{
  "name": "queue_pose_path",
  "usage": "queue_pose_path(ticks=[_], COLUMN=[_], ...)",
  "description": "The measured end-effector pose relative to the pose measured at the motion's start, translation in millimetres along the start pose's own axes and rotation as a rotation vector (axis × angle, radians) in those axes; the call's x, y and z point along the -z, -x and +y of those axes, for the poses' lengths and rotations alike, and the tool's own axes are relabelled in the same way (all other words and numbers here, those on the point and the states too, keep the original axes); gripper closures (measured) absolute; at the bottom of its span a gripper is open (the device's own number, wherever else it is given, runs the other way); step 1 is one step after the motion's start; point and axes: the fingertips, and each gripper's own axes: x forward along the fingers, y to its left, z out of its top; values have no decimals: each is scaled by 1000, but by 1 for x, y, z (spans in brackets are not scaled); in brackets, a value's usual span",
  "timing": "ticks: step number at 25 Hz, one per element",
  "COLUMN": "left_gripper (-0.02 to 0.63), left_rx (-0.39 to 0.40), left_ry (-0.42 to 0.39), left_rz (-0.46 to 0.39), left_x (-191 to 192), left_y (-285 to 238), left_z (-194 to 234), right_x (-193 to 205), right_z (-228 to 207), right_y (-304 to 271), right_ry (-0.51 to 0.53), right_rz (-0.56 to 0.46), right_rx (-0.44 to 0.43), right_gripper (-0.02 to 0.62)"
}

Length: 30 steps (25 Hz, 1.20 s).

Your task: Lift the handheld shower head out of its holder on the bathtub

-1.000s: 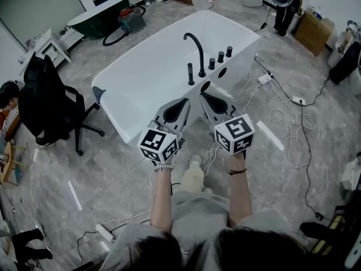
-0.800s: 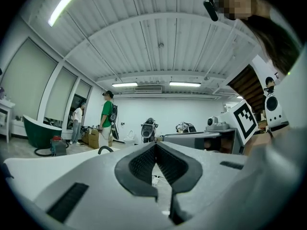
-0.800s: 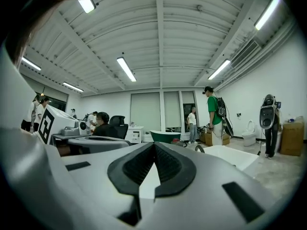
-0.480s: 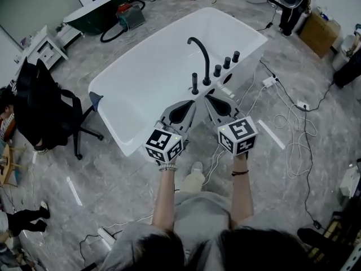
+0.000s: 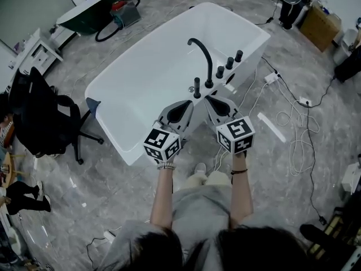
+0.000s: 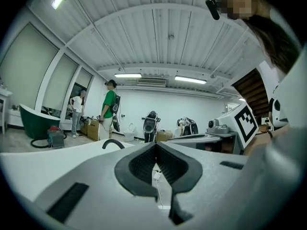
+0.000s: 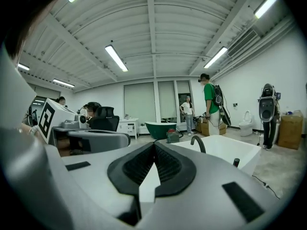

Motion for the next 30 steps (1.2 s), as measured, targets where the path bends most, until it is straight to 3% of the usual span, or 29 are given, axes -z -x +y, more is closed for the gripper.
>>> queue_pose_path(ticks=[6, 13, 20, 30], left_gripper=[601, 601, 601, 601], left_rx=[-29, -104, -163, -195], left_ry=[56, 129, 150, 242], left_rz=[51, 56, 80, 119], left_x=[26, 49, 72, 135], left_y=[-15, -42, -77, -96], left_z=[21, 27, 45, 95], right_x=[28, 47, 62, 144], right_z=[-28, -52, -77, -103], right_y=[-18, -34, -67, -132], right_ry=[-45, -35, 1, 15], right_rz=[60, 120, 143, 236], right_rx=[5, -111, -242, -271], right_gripper=[594, 594, 594, 592])
